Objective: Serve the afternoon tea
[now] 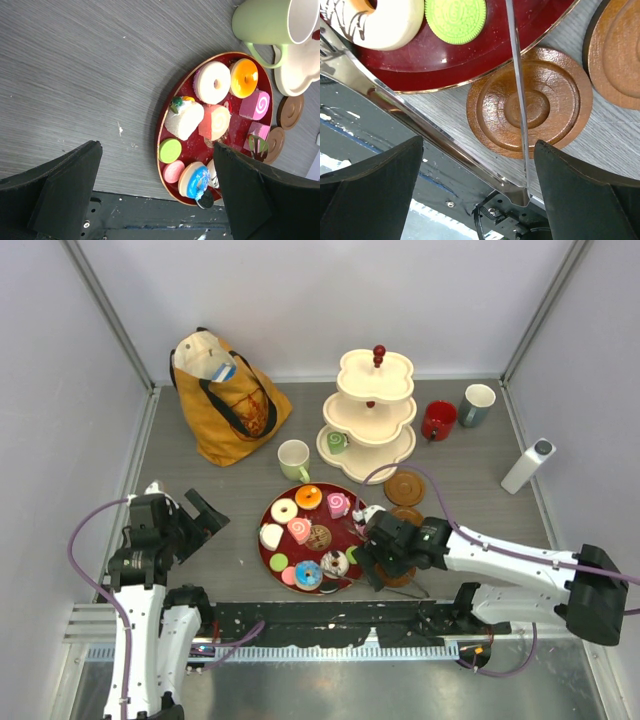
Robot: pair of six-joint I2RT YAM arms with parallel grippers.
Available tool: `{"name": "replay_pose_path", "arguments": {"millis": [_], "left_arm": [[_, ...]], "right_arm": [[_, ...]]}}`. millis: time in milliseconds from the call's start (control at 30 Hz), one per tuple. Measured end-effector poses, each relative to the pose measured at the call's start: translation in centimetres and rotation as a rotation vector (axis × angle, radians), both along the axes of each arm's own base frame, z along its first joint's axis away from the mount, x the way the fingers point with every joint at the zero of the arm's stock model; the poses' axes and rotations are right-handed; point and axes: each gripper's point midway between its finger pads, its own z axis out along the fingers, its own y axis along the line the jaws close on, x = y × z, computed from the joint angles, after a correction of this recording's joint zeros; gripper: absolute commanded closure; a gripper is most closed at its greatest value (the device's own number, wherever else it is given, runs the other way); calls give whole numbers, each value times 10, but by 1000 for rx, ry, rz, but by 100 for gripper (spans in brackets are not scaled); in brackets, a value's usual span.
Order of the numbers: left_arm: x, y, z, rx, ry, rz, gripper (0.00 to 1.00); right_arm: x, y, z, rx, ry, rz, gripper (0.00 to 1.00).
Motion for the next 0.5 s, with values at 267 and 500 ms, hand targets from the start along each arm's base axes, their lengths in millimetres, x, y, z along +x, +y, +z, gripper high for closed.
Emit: {"name": "replay_pose_path", "arguments": {"millis": [267, 500], "left_arm": [[0, 0, 0, 0, 0, 0, 0], [0, 0, 0, 1, 0, -1, 0]], "right_arm": [[-9, -4, -26, -121, 85, -12, 4], [-6, 1, -21, -117, 74, -25, 54]]}}
